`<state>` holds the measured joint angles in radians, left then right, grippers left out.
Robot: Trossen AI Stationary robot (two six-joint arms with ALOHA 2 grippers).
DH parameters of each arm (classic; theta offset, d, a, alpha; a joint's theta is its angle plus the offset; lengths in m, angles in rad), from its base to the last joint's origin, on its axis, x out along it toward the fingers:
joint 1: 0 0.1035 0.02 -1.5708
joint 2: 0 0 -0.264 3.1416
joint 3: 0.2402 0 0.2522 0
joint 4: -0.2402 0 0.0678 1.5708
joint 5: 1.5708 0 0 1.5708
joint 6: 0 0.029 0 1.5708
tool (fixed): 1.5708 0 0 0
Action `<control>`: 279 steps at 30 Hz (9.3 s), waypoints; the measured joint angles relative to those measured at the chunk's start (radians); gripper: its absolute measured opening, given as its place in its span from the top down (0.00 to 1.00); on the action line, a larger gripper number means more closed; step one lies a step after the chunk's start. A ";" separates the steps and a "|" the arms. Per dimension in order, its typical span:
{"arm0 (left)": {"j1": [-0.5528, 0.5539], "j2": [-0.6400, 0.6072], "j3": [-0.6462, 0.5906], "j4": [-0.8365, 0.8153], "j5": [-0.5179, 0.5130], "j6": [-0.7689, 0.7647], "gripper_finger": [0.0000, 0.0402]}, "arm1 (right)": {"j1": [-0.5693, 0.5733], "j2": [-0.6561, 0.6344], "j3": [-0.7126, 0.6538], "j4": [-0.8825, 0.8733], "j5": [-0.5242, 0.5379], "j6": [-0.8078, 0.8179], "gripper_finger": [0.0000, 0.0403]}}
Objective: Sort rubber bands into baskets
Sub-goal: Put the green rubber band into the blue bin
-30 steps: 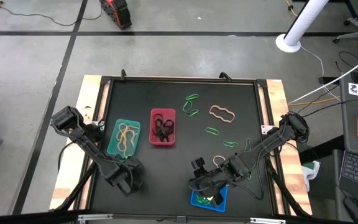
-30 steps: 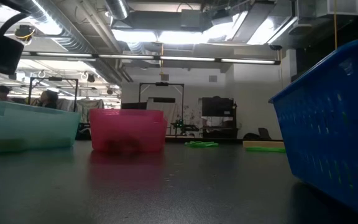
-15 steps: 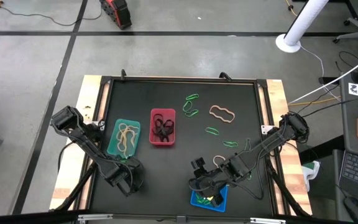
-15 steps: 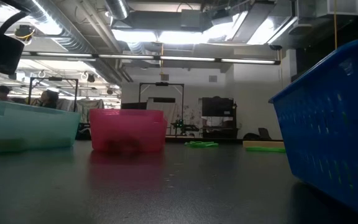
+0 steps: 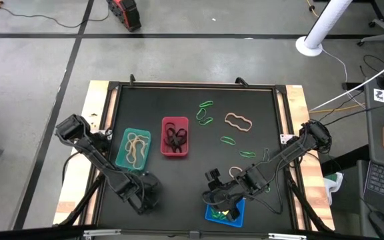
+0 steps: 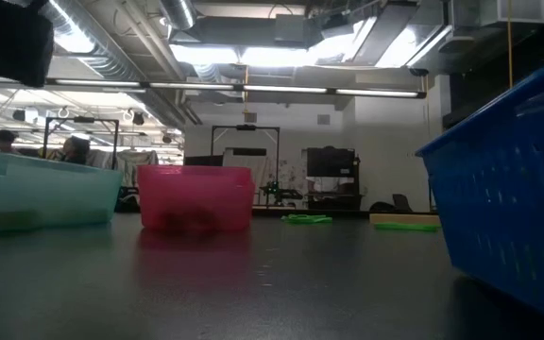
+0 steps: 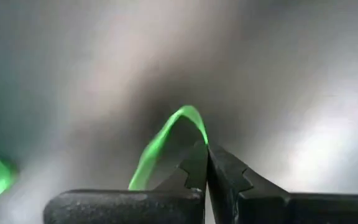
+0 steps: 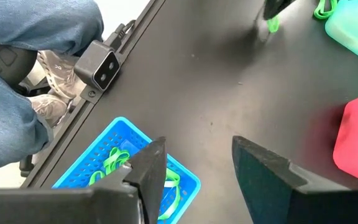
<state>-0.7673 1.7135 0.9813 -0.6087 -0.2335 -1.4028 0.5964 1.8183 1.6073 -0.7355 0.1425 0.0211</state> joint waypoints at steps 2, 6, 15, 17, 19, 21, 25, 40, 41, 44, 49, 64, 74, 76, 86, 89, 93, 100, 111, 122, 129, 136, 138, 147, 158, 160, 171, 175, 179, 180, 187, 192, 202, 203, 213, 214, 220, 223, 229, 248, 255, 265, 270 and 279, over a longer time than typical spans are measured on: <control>0.009 -0.001 0.009 0.045 -0.008 0.037 1.00 | 0.000 0.000 0.000 0.000 0.005 0.000 0.55; 0.031 -0.002 0.013 0.138 -0.020 0.105 1.00 | 0.000 0.000 0.000 -0.001 0.008 0.000 0.55; 0.108 -0.002 0.013 0.429 -0.037 0.284 1.00 | 0.043 0.000 0.000 -0.039 0.033 0.000 0.55; 0.130 -0.002 0.013 0.505 -0.042 0.328 1.00 | 0.067 0.000 0.000 -0.060 0.078 0.000 0.55; 0.153 -0.002 0.013 0.581 -0.045 0.372 1.00 | 0.093 0.000 0.000 -0.085 0.133 0.000 0.55; 0.174 -0.002 0.013 0.660 -0.046 0.417 1.00 | 0.118 0.000 0.000 -0.104 0.190 0.004 0.55; 0.210 -0.002 0.014 0.797 -0.046 0.506 1.00 | 0.154 0.000 0.000 -0.111 0.293 0.047 0.55; 0.250 -0.003 0.014 0.916 -0.040 0.600 1.00 | 0.105 0.000 0.000 -0.005 0.421 -0.103 0.55; 0.250 -0.003 0.014 0.916 -0.040 0.600 1.00 | 0.093 0.000 0.000 0.014 0.403 -0.129 0.55; 0.250 -0.003 0.014 0.916 -0.039 0.609 1.00 | 0.061 0.000 0.000 0.054 0.331 -0.203 0.55; 0.250 -0.004 0.014 0.916 -0.039 0.625 1.00 | 0.015 0.000 0.000 0.096 0.213 -0.299 0.55; 0.246 -0.004 0.015 0.943 -0.038 0.626 1.00 | -0.041 0.039 -0.001 0.126 0.133 -0.370 0.55; 0.236 -0.004 0.015 0.943 -0.038 0.627 1.00 | -0.040 0.054 -0.001 0.159 0.134 -0.396 0.55; 0.236 -0.004 0.015 0.942 -0.038 0.627 1.00 | -0.041 0.060 0.000 0.162 0.136 -0.396 0.55; 0.237 -0.004 0.015 0.941 -0.038 0.627 1.00 | -0.041 0.077 0.000 0.164 0.149 -0.393 0.57; 0.237 -0.004 0.015 0.941 -0.037 0.627 1.00 | -0.041 0.077 0.000 0.166 0.149 -0.393 0.64; 0.237 -0.004 0.015 0.940 -0.037 0.627 1.00 | -0.041 0.077 0.000 0.166 0.149 -0.376 0.78; 0.237 -0.004 0.015 0.940 -0.036 0.628 1.00 | -0.041 0.077 0.000 0.161 0.133 -0.359 0.98; 0.244 -0.004 0.015 0.933 -0.035 0.729 0.81 | -0.040 0.077 0.000 0.121 0.126 -0.288 0.98; 0.244 -0.004 0.015 0.902 -0.037 0.761 0.58 | 0.002 0.065 0.000 0.026 0.066 -0.178 0.99; 0.244 -0.004 0.007 0.870 -0.038 0.759 0.58 | 0.068 0.064 0.000 -0.075 0.053 -0.074 0.99; 0.244 -0.004 0.007 0.873 -0.038 0.758 0.57 | 0.125 0.064 0.000 -0.208 0.046 0.084 0.99; 0.244 -0.004 0.007 0.873 -0.038 0.758 0.57 | 0.134 0.064 0.000 -0.217 0.021 0.110 0.99; 0.244 -0.004 0.007 0.873 -0.039 0.757 0.57 | 0.137 0.064 0.000 -0.215 -0.031 0.142 0.99; 0.244 -0.004 0.007 0.873 -0.039 0.756 0.57 | 0.137 0.064 0.000 -0.234 -0.031 0.187 0.80; 0.244 -0.004 0.007 0.873 -0.039 0.756 0.57 | 0.136 0.064 0.000 -0.240 -0.031 0.187 0.75; 0.244 -0.004 0.007 0.873 -0.039 0.756 0.57 | 0.109 0.062 0.000 -0.507 -0.006 0.265 0.64; 0.244 -0.004 0.007 0.874 -0.039 0.756 0.57 | 0.066 0.046 -0.006 -0.635 0.059 0.288 0.65; 0.244 -0.004 0.007 0.873 -0.040 0.756 0.57 | 0.013 -0.019 -0.087 -0.589 0.059 0.286 0.67; 0.244 -0.004 0.007 0.873 -0.040 0.756 0.57 | 0.000 -0.041 -0.120 -0.576 0.047 0.286 0.67; 0.244 -0.004 0.007 0.873 -0.040 0.756 0.57 | -0.104 -0.252 -0.451 -0.396 0.030 0.292 0.71; 0.244 -0.004 0.007 0.873 -0.040 0.770 0.57 | -0.225 -0.353 -0.639 -0.262 0.020 0.289 0.71; 0.244 -0.004 0.007 0.874 -0.040 0.774 0.57 | -0.410 -0.370 -0.846 -0.098 -0.143 0.266 0.71; 0.244 -0.004 0.007 0.874 -0.040 0.774 0.57 | -0.420 -0.370 -0.855 -0.085 -0.151 0.262 0.71; 0.244 -0.004 0.007 0.874 -0.040 0.775 0.57 | -0.440 -0.370 -0.866 -0.064 -0.132 0.254 0.71; 0.244 -0.004 0.007 0.874 -0.040 0.775 0.57 | -0.440 -0.370 -0.866 -0.064 -0.127 0.254 0.71; 0.244 -0.004 0.007 0.873 -0.040 0.775 0.57 | -0.440 -0.360 -0.866 -0.062 -0.092 0.236 0.71; 0.244 -0.004 0.007 0.874 -0.040 0.775 0.57 | -0.440 -0.353 -0.866 -0.045 -0.105 0.236 0.71; 0.243 -0.004 0.007 0.875 -0.040 0.775 0.57 | -0.440 -0.330 -0.876 -0.021 -0.110 0.236 0.71; 0.243 -0.004 0.007 0.876 -0.040 0.773 0.57 | -0.439 -0.335 -0.905 0.002 -0.128 0.235 0.97; 0.243 -0.004 0.007 0.877 -0.039 0.772 0.57 | -0.441 -0.356 -0.851 -0.066 -0.107 0.234 0.99; 0.243 -0.004 0.007 0.878 -0.040 0.772 0.57 | -0.424 -0.361 -0.649 -0.101 -0.177 0.224 1.00; 0.243 -0.004 0.007 0.878 -0.040 0.773 0.57 | -0.347 -0.361 -0.535 -0.087 -0.187 0.210 1.00; 0.243 -0.004 0.007 0.878 -0.040 0.774 0.57 | -0.119 -0.362 -0.425 0.155 -0.188 0.235 1.00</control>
<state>-0.5240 1.7100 0.9882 0.2690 -0.2733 -0.6289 0.4774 1.4567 1.1828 -0.5807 -0.0453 0.2561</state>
